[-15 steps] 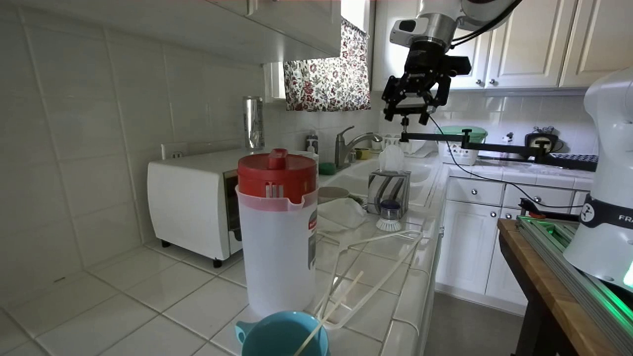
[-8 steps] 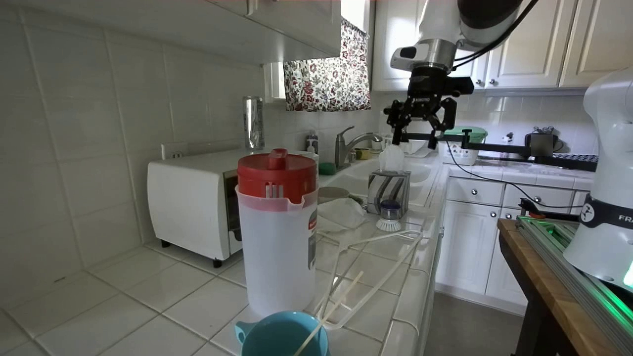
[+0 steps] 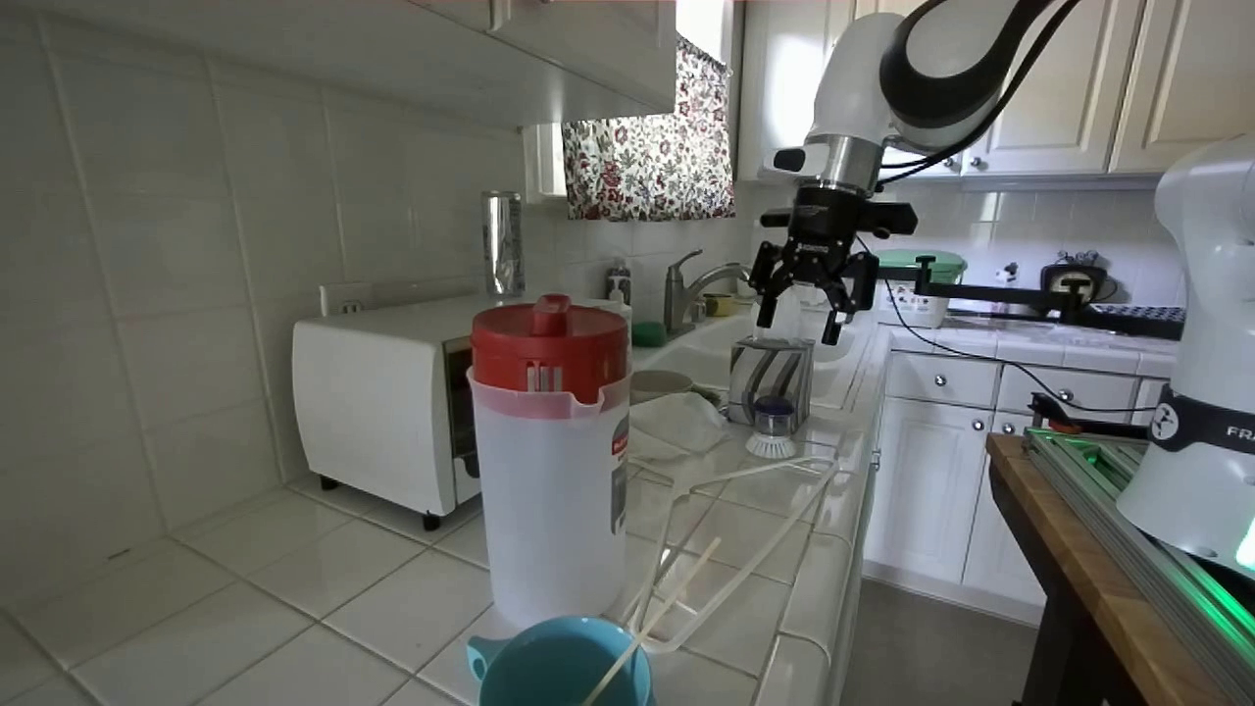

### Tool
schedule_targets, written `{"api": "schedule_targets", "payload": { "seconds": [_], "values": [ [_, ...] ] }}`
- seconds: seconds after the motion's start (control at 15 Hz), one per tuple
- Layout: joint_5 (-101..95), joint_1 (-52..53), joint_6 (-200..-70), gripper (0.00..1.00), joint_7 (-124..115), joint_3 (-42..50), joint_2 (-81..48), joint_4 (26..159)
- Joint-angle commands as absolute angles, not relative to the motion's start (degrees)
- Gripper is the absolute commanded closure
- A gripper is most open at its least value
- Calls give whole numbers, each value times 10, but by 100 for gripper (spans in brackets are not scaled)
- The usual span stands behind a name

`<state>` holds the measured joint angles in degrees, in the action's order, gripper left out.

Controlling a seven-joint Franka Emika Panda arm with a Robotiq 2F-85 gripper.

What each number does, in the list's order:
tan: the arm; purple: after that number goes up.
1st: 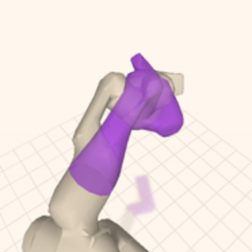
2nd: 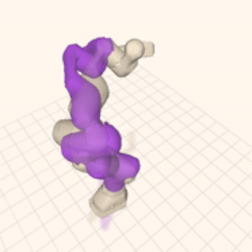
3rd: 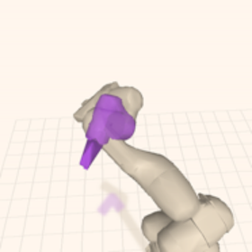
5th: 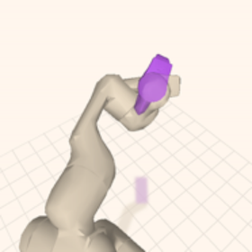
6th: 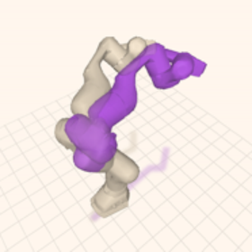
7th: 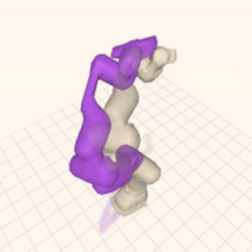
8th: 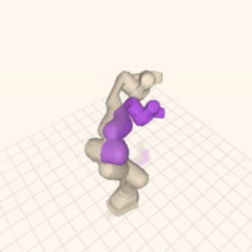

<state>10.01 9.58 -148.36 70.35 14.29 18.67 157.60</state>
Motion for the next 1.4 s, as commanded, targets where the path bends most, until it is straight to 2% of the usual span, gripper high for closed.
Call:
{"api": "schedule_targets", "payload": {
  "seconds": [0.0, 0.27, 1.0, 1.33],
  "values": [
    [108, 85, -1485, 0, 707, 130, 182, 1575],
    [114, 89, -1499, 0, 722, 133, 149, 1576],
    [84, 54, -1652, 0, 676, 44, -8, 1583],
    [79, 22, -1645, 0, 656, 26, -14, 1585]
  ]
}}
